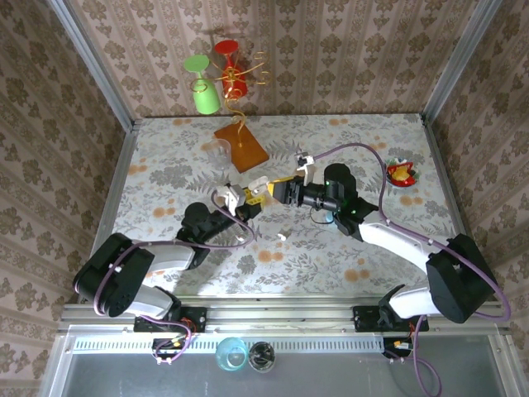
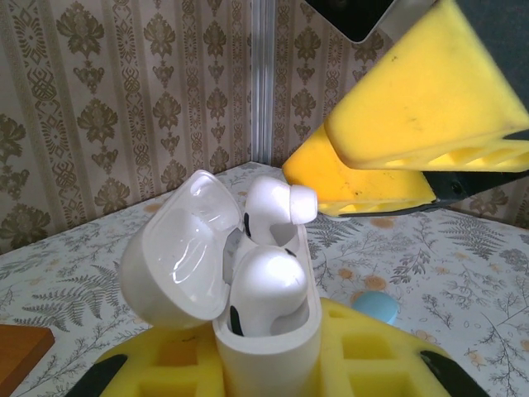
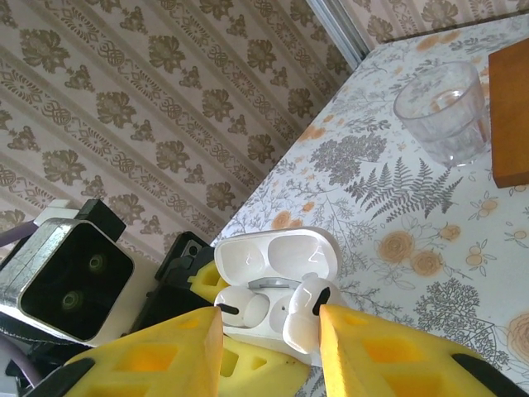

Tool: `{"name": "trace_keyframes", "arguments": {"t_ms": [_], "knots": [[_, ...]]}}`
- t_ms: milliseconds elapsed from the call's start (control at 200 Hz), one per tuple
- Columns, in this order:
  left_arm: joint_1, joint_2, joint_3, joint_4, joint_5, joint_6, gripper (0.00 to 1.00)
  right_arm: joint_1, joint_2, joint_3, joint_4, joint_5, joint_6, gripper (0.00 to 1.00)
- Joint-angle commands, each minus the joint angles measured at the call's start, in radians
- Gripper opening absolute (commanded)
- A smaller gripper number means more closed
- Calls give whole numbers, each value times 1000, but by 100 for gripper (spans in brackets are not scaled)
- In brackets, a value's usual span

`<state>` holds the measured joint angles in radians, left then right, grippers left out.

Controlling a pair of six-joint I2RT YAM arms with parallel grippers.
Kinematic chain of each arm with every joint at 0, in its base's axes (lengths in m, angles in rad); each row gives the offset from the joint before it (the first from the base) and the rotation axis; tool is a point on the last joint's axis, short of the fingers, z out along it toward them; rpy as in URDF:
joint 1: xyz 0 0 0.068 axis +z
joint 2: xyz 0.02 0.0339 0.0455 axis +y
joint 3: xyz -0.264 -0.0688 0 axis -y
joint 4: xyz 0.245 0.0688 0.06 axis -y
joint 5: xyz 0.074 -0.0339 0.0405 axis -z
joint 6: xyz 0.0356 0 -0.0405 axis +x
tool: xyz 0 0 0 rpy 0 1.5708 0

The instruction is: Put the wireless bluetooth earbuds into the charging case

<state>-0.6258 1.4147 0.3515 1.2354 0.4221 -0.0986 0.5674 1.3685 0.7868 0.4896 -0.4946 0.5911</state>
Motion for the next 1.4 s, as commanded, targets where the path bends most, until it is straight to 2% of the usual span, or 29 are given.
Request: {"name": "trace_keyframes", "arguments": {"t_ms": [0, 380, 640, 950, 1025, 1170, 1395], "knots": [[8, 4, 9, 44, 17, -22, 0, 2, 10, 45, 4, -38, 2, 37], [8, 2, 10, 44, 23, -26, 0, 16, 60, 78, -19, -72, -3, 38], [8, 5, 12, 44, 26, -26, 0, 32, 85, 97, -29, -92, -15, 42], [8, 13, 18, 44, 38, -27, 0, 34, 81, 130, -97, -59, -50, 57], [8, 16, 20, 44, 42, -28, 0, 35, 98, 157, -154, -42, -79, 59], [8, 20, 22, 46, 46, -28, 0, 37, 116, 164, -149, -51, -70, 61], [11, 24, 9, 46, 32, -3, 0, 42, 60, 160, -148, -67, -85, 69]]}}
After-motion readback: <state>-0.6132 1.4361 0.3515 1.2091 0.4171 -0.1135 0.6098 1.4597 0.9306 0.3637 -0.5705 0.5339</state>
